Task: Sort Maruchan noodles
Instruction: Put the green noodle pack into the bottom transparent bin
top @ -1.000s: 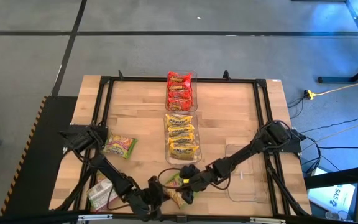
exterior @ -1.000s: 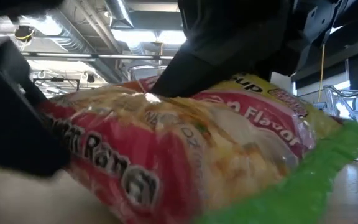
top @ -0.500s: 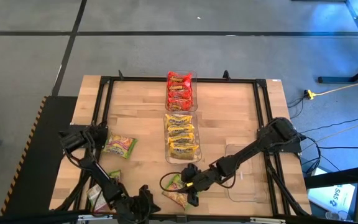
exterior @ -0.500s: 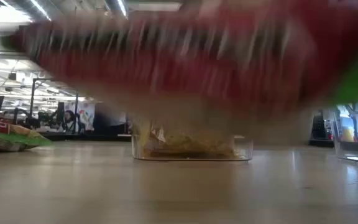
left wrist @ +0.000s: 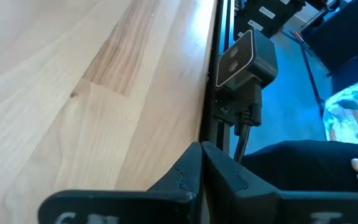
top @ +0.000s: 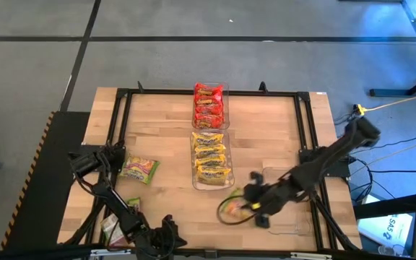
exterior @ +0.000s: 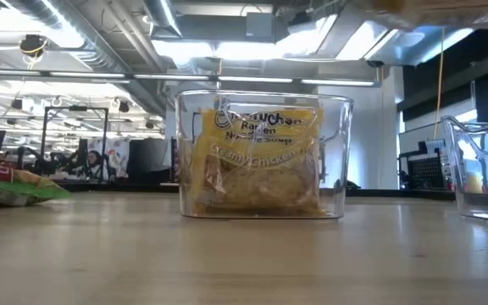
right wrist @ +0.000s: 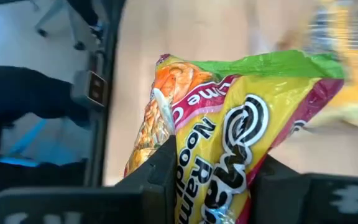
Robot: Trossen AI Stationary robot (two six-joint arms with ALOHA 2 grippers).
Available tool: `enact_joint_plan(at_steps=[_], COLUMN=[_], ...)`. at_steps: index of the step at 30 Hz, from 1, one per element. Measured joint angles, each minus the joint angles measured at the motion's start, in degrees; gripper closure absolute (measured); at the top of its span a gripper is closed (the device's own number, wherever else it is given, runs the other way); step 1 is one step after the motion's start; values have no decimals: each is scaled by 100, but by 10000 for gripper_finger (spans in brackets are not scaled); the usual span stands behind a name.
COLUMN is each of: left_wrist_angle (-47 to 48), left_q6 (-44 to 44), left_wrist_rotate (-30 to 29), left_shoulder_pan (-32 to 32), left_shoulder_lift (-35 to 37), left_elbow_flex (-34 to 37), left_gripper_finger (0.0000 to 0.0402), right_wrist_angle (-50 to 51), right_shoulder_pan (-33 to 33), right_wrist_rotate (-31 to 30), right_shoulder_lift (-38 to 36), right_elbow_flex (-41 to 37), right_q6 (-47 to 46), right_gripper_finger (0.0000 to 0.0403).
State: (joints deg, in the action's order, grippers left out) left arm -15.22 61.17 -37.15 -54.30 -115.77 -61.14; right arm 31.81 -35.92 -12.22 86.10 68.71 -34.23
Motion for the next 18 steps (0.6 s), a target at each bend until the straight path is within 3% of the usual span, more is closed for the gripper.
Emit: enact_joint_plan(at_steps=[6, 12, 18], left_wrist_angle=[2, 9, 9], left_q6=[-24, -24, -22], left_wrist_rotate=[-48, -70, -31], left_shoulder_pan=[35, 114, 184], left_shoulder_lift=[0, 0, 0], left_elbow_flex=[0, 0, 0], left_gripper_finger=[396, 396, 396], right_wrist_angle=[2219, 4227, 4307], right_shoulder_pan=[-199, -201, -201], right_wrist_rotate=[-425, -344, -303], right_shoulder_lift=[-1087, -1290, -1289], right_elbow_flex=[7, -18, -658], right_q6=[-89, -790, -560], right_gripper_finger=[313, 313, 313])
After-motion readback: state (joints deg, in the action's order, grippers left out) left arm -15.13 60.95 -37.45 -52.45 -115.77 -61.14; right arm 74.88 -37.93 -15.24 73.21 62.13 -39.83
